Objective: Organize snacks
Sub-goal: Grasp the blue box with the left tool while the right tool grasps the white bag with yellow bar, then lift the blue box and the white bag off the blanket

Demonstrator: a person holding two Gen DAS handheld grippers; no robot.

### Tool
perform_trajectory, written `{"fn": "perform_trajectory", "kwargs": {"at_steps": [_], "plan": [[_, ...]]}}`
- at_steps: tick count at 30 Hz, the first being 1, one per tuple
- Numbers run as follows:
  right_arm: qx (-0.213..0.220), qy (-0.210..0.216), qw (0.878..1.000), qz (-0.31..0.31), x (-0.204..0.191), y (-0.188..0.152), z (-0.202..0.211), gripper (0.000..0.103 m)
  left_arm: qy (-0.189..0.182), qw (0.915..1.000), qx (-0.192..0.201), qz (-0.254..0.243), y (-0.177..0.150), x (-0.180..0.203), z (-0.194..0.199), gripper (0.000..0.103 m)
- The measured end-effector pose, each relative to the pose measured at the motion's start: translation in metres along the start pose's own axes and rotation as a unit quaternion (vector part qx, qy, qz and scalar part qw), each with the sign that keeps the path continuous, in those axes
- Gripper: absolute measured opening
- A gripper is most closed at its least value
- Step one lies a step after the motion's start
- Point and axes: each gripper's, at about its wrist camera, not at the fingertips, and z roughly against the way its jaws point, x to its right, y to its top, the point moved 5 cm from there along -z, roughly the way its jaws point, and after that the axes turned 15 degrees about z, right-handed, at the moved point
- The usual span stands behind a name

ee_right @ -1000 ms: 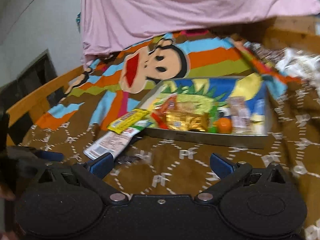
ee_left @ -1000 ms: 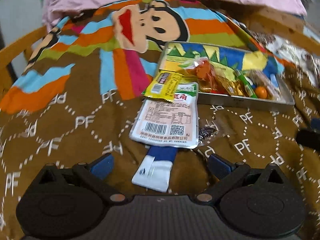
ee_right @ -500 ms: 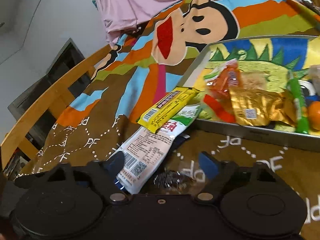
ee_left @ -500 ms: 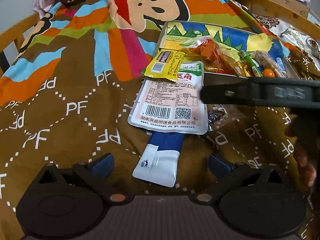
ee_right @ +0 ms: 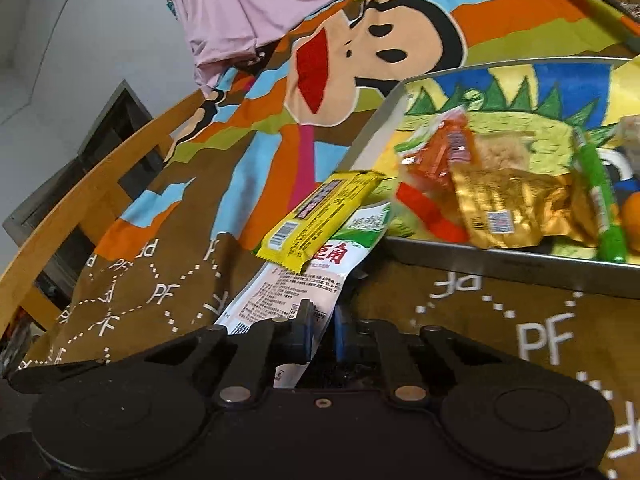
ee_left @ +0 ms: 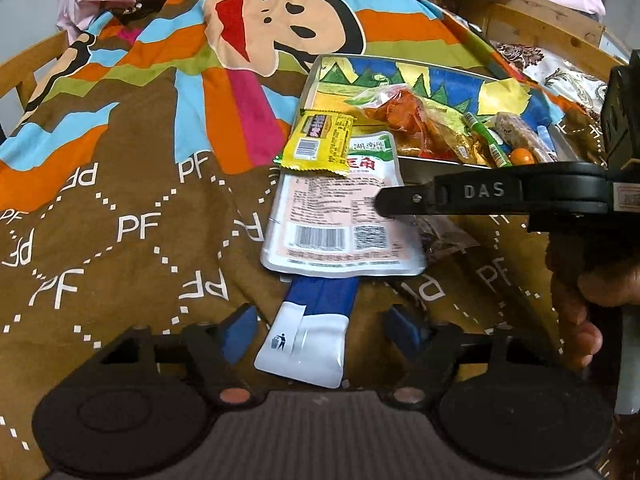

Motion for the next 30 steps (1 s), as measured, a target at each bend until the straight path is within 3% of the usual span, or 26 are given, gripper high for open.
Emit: {"fn": "perform_trajectory", "kwargs": {"at_steps": [9,20,23,25,28,30], "plan": [[-0.038,-0.066,0.997,-0.017,0.035,-0.016,0.043,0.005,-0.001,1.0,0.0,-0.005,0.0,-0.001,-0.002,0.062],[-0.07,-0.125,0.99,0.01,0.043,-0.036,0.073,0.009,0.0,1.0,0.004,-0.007,0.004,0.0,-0.006,0.06],[-0.069,-0.117,0.991,0.004,0.042,-0.038,0.07,0.021,-0.003,0.9999,0.008,-0.01,0.007,0.003,-0.011,0.06],[-0.063,-0.101,0.993,-0.008,0.041,-0.038,0.067,0.045,-0.005,0.9999,0.009,-0.009,0.01,0.003,-0.015,0.06],[-0.061,-0.096,0.993,0.007,0.032,-0.037,0.061,0.064,-0.006,0.9999,0.008,-0.003,0.015,0.003,-0.022,0.06],[-0.063,-0.097,0.993,0.032,0.023,-0.036,0.056,0.071,-0.01,0.9999,0.009,0.002,0.018,0.002,-0.025,0.061]]}}
